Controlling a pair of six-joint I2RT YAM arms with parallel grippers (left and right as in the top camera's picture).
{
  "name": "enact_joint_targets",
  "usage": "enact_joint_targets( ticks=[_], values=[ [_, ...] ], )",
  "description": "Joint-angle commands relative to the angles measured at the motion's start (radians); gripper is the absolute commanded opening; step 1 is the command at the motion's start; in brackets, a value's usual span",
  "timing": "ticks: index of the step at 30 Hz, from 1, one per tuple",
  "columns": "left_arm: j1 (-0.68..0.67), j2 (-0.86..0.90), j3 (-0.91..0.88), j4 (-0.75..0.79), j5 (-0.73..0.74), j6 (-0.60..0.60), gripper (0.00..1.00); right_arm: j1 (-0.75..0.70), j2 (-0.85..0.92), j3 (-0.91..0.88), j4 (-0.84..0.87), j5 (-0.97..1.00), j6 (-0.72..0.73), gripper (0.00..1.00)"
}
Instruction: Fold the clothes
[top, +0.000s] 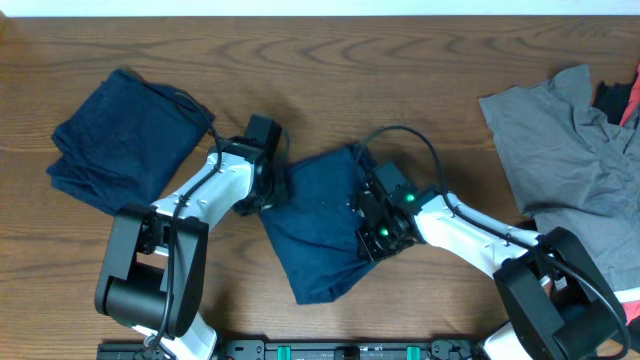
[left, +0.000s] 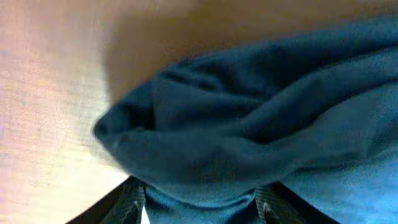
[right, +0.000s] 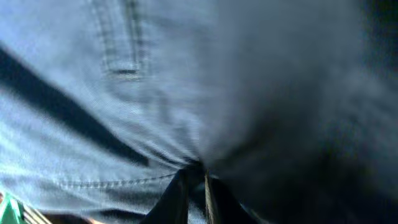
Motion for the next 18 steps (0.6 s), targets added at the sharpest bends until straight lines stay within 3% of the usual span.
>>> enact_joint_targets(
  ticks=[1, 6, 9, 12, 15, 16, 17, 18],
  values=[
    [0.003, 0.015, -0.01, -0.091, 0.071, 0.005, 0.58, -0.064, 0.018, -0.037, 0.01, 0.315, 0.093, 0.12],
    [0.002, 0.011, -0.01, -0.156, 0.278, 0.003, 0.54, -0.18, 0.018, -0.006, 0.159, 0.442, 0.095, 0.2],
    [0.002, -0.011, -0.01, -0.159, 0.317, -0.03, 0.54, -0.226, 0.018, 0.042, 0.277, 0.422, 0.094, 0.24],
    [0.002, -0.078, -0.009, -0.158, 0.323, -0.036, 0.55, -0.235, 0.018, 0.121, 0.28, 0.376, 0.044, 0.22],
    [0.003, -0.18, -0.009, -0.103, 0.32, -0.003, 0.63, -0.228, 0.017, 0.2, 0.213, 0.348, 0.023, 0.25],
    [0.003, -0.214, -0.009, -0.068, 0.319, 0.029, 0.7, -0.225, 0.017, 0.226, 0.182, 0.348, 0.023, 0.26],
    [0.003, -0.252, -0.009, -0.019, 0.311, 0.064, 0.94, -0.223, 0.017, 0.244, 0.157, 0.348, 0.023, 0.27],
    [0.003, -0.283, -0.009, 0.031, 0.296, 0.099, 0.98, -0.219, 0.017, 0.263, 0.132, 0.348, 0.024, 0.27]
  ],
)
